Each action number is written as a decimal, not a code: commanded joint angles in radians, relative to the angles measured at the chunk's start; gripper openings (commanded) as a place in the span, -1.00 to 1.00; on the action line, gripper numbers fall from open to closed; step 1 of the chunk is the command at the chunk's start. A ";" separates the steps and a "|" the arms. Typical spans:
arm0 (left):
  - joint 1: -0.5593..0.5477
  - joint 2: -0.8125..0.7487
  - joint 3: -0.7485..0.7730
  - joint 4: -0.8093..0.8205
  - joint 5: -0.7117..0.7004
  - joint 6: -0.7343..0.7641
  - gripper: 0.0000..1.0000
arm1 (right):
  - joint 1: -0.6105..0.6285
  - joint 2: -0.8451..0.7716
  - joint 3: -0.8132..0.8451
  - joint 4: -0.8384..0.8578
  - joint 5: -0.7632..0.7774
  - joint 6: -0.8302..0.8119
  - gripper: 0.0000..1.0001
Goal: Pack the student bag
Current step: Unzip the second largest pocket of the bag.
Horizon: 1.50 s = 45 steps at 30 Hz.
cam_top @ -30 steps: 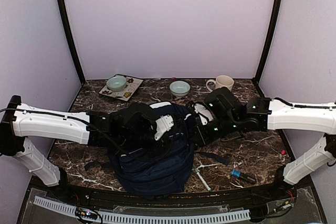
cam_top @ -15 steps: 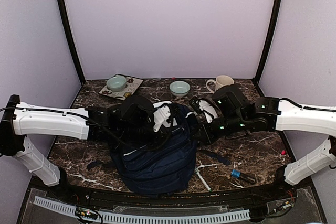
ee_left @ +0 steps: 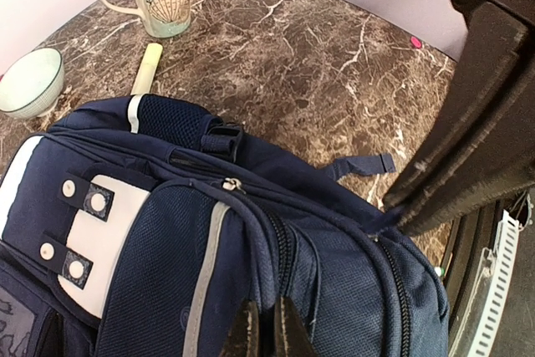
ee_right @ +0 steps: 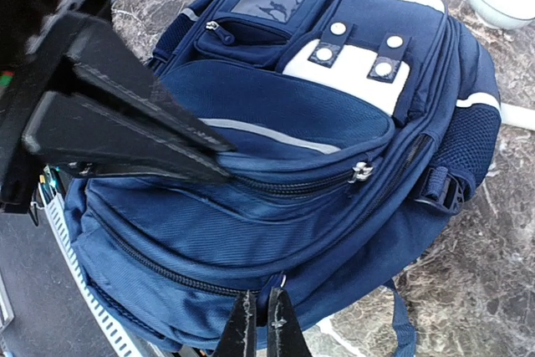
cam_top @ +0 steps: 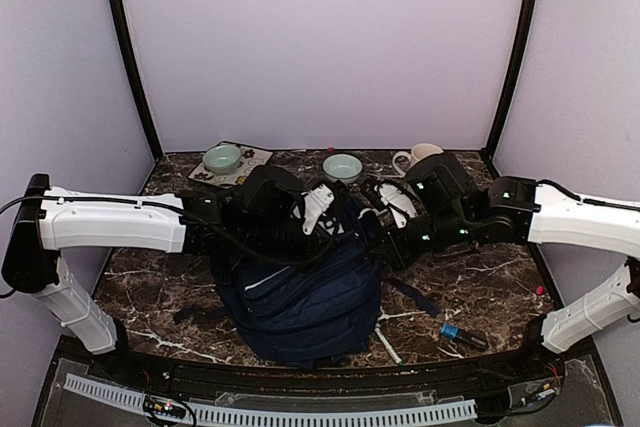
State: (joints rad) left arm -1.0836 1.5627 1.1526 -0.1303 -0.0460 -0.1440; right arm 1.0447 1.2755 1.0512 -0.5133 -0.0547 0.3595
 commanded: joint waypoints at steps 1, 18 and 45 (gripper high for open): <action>0.065 0.053 0.085 0.122 -0.123 -0.022 -1.00 | 0.043 -0.043 0.093 0.067 -0.232 -0.035 -1.00; 0.088 0.143 0.291 0.020 -0.075 0.030 -1.00 | 0.043 0.010 0.172 0.023 -0.243 -0.087 -1.00; 0.110 0.157 0.417 -0.048 -0.090 0.035 -1.00 | 0.105 0.197 0.368 0.046 -0.273 -0.130 -1.00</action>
State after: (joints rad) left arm -1.0004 1.7164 1.5047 -0.4450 -0.0467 -0.1089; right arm 1.0344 1.4445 1.3369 -0.6544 -0.0029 0.2436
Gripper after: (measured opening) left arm 0.054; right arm 0.020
